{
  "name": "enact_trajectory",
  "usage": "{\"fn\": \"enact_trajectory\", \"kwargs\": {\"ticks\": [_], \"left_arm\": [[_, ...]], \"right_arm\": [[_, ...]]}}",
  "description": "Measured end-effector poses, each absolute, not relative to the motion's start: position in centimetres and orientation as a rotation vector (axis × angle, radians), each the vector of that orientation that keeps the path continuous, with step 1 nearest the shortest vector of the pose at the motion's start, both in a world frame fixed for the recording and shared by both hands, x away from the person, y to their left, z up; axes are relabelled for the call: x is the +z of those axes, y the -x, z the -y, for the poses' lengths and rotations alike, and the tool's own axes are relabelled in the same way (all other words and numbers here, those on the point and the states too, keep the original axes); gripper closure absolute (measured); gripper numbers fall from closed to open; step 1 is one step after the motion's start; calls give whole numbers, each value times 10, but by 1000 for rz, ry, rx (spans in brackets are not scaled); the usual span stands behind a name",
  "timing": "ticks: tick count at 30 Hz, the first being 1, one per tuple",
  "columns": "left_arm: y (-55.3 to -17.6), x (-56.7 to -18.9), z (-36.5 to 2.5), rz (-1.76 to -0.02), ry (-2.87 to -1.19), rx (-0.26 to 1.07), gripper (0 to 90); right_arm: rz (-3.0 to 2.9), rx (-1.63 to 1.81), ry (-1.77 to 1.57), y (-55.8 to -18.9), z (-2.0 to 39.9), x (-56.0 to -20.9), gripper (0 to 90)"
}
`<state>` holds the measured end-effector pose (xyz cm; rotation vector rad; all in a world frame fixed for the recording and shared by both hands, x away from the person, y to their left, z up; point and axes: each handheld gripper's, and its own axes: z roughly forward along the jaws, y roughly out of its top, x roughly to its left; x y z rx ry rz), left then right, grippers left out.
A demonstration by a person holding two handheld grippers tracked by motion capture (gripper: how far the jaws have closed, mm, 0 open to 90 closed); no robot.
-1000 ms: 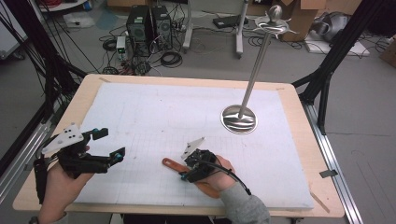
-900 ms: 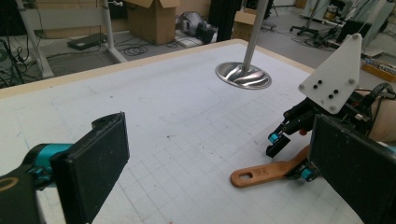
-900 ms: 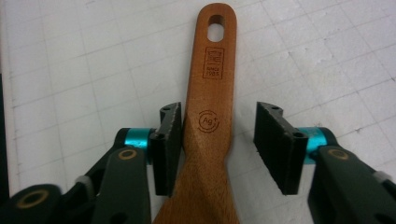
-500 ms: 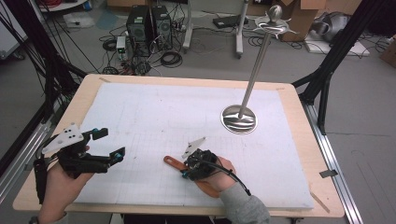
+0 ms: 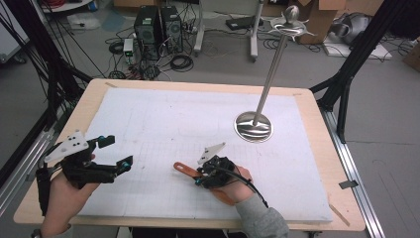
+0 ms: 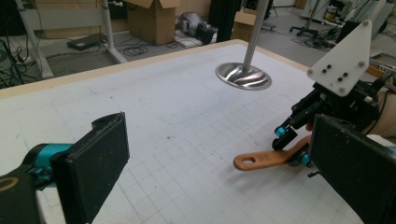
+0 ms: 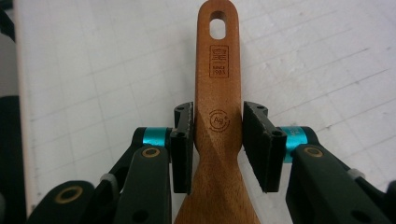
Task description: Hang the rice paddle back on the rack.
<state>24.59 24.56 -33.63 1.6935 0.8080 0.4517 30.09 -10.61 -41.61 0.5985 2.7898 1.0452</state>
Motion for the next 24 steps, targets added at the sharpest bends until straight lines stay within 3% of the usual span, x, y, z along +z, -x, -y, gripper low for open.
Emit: {"fn": "enact_trajectory", "kwargs": {"ticks": [24], "left_arm": [[-248,-335,-241,-783,-1694,440,59]], "right_arm": [[-2635,1361,-679,-300,158,-374,646]]}}
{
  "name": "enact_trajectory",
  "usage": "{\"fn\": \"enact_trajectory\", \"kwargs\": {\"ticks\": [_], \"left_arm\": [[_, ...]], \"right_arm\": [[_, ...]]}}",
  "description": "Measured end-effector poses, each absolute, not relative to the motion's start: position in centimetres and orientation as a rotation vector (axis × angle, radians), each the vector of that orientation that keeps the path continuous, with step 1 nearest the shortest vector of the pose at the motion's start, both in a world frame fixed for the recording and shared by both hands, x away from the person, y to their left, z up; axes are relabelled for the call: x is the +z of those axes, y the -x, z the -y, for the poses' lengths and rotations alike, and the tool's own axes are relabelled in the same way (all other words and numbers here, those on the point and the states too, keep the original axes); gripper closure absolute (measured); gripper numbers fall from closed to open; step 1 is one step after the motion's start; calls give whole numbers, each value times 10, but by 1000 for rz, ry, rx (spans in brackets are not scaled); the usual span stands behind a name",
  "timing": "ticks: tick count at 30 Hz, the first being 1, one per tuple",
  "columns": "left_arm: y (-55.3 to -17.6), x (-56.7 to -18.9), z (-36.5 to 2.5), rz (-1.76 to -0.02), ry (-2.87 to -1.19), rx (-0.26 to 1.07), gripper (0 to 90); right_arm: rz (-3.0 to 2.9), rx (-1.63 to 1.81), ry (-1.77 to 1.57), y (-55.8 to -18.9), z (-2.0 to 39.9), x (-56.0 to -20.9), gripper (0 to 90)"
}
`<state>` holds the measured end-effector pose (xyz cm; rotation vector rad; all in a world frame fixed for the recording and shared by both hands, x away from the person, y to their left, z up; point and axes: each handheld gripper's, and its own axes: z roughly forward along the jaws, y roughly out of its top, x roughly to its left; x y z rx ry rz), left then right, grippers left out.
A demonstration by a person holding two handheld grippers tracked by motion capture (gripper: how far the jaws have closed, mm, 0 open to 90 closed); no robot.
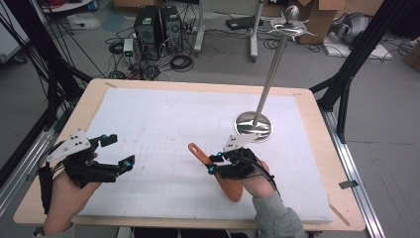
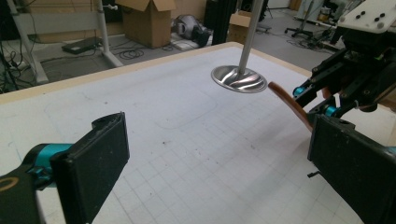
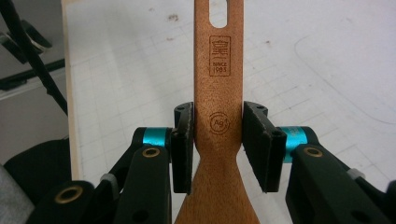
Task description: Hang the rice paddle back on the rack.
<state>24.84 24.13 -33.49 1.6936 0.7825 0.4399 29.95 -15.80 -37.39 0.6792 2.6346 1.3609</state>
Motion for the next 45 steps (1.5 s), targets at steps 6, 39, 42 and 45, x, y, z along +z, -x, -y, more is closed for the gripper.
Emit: {"fn": "enact_trajectory", "kwargs": {"ticks": [6,39,42,45], "left_arm": [[-251,-334,-239,-773,-1692,435,59],[-266,-334,-219,-733,-1711,400,58],[-267,-334,-218,-732,-1709,395,58],[-267,-334,-219,-735,-1707,400,59]], "right_arm": [[-2591,1400,-696,-297,172,-367,646],[-2389,1554,-700,-282,222,-351,647],[-2343,1607,-688,-281,227,-350,648],[-2287,1654,-691,-278,233,-346,648]]}}
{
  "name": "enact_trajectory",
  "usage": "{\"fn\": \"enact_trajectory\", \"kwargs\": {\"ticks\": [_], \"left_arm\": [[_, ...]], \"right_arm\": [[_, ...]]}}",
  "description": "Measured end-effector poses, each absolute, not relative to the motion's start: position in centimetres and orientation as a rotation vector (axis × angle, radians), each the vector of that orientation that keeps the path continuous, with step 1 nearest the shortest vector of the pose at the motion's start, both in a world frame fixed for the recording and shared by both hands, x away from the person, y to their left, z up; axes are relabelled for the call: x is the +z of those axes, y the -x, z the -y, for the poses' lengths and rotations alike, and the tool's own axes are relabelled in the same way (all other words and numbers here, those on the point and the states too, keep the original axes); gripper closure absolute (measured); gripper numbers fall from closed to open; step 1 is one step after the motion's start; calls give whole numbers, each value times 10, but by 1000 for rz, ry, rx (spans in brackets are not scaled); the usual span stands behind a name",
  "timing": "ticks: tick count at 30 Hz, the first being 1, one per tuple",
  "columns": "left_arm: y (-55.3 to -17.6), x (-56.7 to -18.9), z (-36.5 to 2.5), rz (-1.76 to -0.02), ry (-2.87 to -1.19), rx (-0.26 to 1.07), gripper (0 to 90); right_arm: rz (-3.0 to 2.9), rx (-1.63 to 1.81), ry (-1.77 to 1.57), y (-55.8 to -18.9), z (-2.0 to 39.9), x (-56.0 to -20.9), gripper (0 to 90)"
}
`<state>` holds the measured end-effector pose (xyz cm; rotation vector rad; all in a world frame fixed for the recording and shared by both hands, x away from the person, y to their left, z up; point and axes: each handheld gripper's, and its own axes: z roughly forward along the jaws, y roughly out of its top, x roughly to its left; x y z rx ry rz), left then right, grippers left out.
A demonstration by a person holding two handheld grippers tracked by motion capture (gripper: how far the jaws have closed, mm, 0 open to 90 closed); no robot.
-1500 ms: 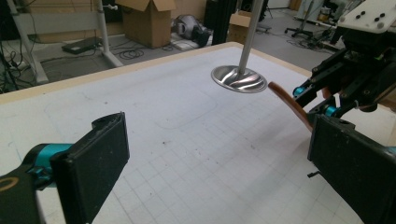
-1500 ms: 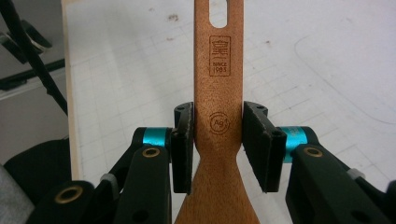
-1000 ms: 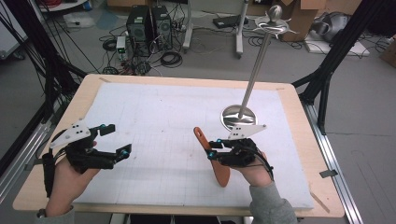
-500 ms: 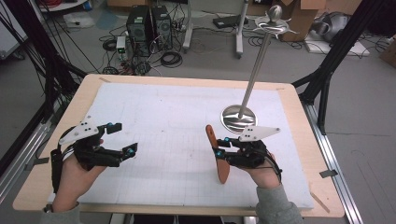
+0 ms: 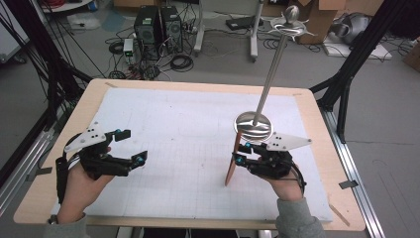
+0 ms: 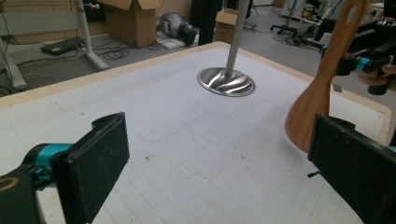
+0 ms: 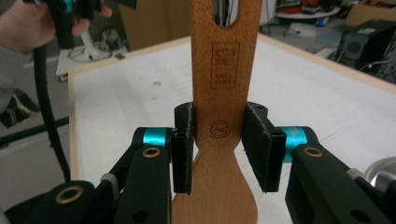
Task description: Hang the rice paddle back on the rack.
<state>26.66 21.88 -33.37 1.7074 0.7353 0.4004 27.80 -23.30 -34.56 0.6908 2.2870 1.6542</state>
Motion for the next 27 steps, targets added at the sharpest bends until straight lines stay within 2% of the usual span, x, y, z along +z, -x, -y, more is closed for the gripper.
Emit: {"fn": "enact_trajectory", "kwargs": {"ticks": [27], "left_arm": [[-265,-336,-224,-760,-1710,415,58]], "right_arm": [[-2174,1826,-692,-281,300,-312,647]]}}
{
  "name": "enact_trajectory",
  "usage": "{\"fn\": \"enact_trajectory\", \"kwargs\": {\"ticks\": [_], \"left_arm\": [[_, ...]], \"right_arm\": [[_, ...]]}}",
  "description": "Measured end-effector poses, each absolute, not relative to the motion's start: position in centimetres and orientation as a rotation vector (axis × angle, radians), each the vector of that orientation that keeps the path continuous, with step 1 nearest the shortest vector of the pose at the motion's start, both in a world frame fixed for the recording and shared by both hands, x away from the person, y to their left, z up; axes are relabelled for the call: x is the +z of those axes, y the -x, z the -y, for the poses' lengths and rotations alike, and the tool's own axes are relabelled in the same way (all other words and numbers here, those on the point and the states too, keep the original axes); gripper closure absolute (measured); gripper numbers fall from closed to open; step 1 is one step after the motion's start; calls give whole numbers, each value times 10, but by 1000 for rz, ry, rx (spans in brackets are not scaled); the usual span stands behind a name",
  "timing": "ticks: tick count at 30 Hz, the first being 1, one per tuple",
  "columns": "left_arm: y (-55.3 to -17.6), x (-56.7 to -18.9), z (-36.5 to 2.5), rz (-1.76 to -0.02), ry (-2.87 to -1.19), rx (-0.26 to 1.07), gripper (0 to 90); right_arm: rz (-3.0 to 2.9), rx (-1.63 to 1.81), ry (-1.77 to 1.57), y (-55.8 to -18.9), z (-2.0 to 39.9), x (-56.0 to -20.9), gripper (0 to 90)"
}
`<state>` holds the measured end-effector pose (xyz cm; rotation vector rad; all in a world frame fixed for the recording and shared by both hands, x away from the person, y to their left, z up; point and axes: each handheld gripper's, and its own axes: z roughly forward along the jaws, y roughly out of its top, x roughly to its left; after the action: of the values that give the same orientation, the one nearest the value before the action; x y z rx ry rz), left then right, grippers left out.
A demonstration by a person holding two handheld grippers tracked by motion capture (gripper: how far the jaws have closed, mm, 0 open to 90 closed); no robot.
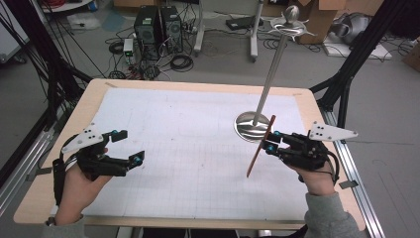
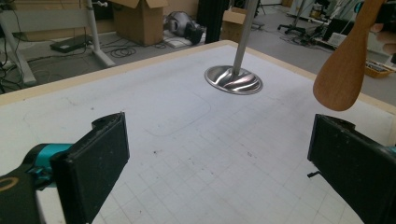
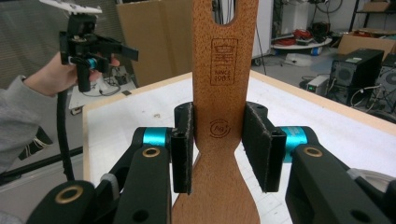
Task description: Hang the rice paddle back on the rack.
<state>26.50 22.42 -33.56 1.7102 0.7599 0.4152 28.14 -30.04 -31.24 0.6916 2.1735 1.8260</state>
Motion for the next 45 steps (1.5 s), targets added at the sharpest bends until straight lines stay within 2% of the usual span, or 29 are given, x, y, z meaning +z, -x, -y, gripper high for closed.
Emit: {"fn": "enact_trajectory", "kwargs": {"ticks": [23,45], "left_arm": [[-266,-338,-222,-762,-1713,407,59],[-268,-344,-228,-783,-1689,385,59]], "right_arm": [[-2118,1842,-684,-300,342,-281,647],[-2072,1790,-717,-337,364,-253,647]]}}
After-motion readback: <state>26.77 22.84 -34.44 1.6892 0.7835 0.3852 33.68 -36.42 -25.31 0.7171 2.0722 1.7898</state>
